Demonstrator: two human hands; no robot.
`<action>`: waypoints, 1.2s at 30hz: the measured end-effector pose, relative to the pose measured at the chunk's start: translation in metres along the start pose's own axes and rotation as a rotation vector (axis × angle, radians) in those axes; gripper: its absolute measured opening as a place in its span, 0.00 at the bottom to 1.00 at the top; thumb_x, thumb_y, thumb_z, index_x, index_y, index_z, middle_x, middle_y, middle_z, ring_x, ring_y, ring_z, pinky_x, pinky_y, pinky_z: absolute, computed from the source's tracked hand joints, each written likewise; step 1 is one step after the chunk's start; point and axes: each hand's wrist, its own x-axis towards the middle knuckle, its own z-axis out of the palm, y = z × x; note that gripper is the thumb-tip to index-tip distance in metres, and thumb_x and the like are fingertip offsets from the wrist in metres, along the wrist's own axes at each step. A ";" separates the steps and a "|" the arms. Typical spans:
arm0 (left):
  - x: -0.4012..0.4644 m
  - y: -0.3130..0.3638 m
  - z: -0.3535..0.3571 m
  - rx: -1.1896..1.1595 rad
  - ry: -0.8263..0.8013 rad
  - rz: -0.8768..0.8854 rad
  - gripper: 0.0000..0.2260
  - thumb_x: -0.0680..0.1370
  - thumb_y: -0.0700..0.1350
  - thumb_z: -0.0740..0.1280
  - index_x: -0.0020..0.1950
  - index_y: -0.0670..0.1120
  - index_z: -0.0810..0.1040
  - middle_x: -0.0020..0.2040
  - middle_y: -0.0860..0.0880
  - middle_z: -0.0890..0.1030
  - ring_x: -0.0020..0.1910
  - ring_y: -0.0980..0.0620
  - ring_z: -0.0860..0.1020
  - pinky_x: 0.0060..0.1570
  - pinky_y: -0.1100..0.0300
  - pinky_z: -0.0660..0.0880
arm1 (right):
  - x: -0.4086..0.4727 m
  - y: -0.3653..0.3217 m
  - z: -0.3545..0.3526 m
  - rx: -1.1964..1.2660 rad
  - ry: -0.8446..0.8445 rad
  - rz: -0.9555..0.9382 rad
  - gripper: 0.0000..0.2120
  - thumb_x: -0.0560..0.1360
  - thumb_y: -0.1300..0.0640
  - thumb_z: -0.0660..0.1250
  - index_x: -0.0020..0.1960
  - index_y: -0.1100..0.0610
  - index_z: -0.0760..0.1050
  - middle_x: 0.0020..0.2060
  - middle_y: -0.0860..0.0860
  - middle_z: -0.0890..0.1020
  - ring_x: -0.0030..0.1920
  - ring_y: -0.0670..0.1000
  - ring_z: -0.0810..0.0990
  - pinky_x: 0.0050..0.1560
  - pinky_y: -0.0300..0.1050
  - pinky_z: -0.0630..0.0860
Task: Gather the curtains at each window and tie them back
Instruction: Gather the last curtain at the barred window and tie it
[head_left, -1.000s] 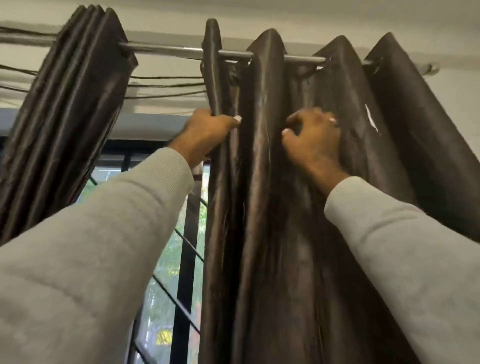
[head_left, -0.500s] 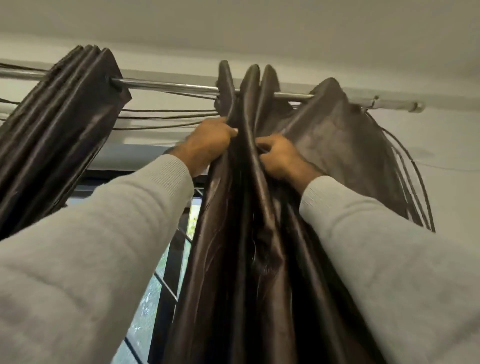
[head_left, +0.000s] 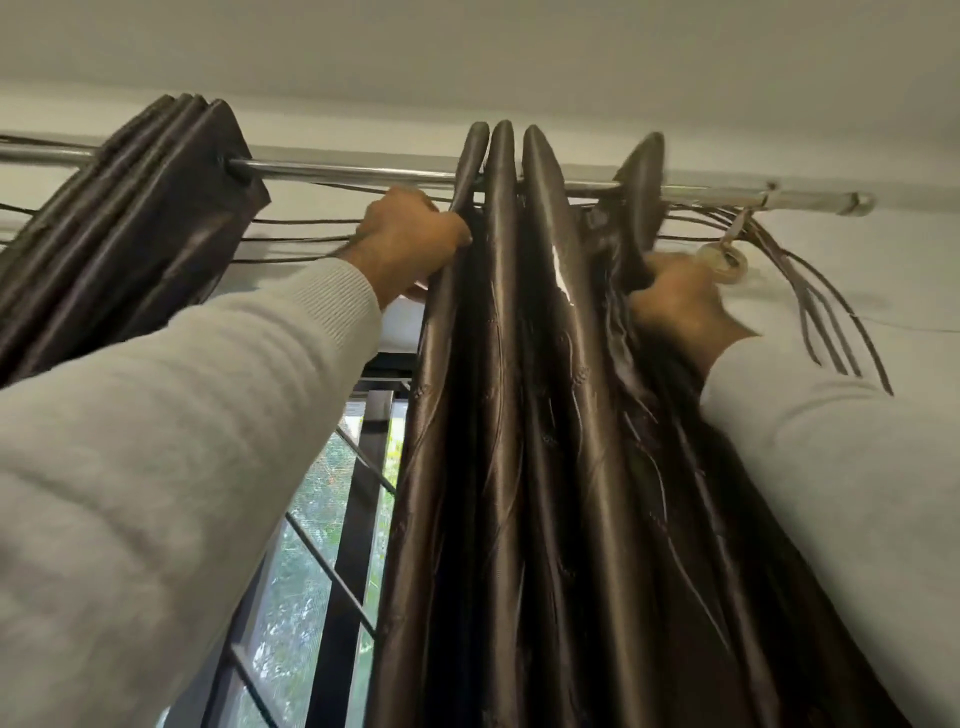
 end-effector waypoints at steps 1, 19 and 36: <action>0.000 0.002 0.000 0.019 -0.022 0.001 0.08 0.82 0.46 0.71 0.58 0.44 0.82 0.46 0.43 0.87 0.41 0.45 0.88 0.34 0.53 0.84 | -0.003 -0.014 0.013 0.053 -0.048 -0.070 0.15 0.72 0.54 0.76 0.59 0.54 0.85 0.53 0.55 0.87 0.57 0.57 0.85 0.61 0.55 0.82; 0.006 -0.006 -0.028 -0.386 0.014 -0.052 0.28 0.83 0.68 0.62 0.77 0.53 0.74 0.73 0.48 0.76 0.65 0.46 0.77 0.62 0.44 0.77 | 0.018 -0.060 0.032 0.737 0.067 0.062 0.41 0.71 0.21 0.54 0.62 0.53 0.79 0.54 0.50 0.82 0.57 0.54 0.81 0.68 0.61 0.77; 0.008 -0.019 -0.005 -0.588 -0.003 -0.025 0.38 0.82 0.75 0.48 0.85 0.55 0.64 0.85 0.47 0.64 0.81 0.40 0.66 0.80 0.33 0.61 | 0.011 -0.083 0.039 0.966 -0.185 -0.013 0.37 0.83 0.28 0.50 0.74 0.56 0.74 0.56 0.56 0.84 0.47 0.52 0.88 0.43 0.46 0.84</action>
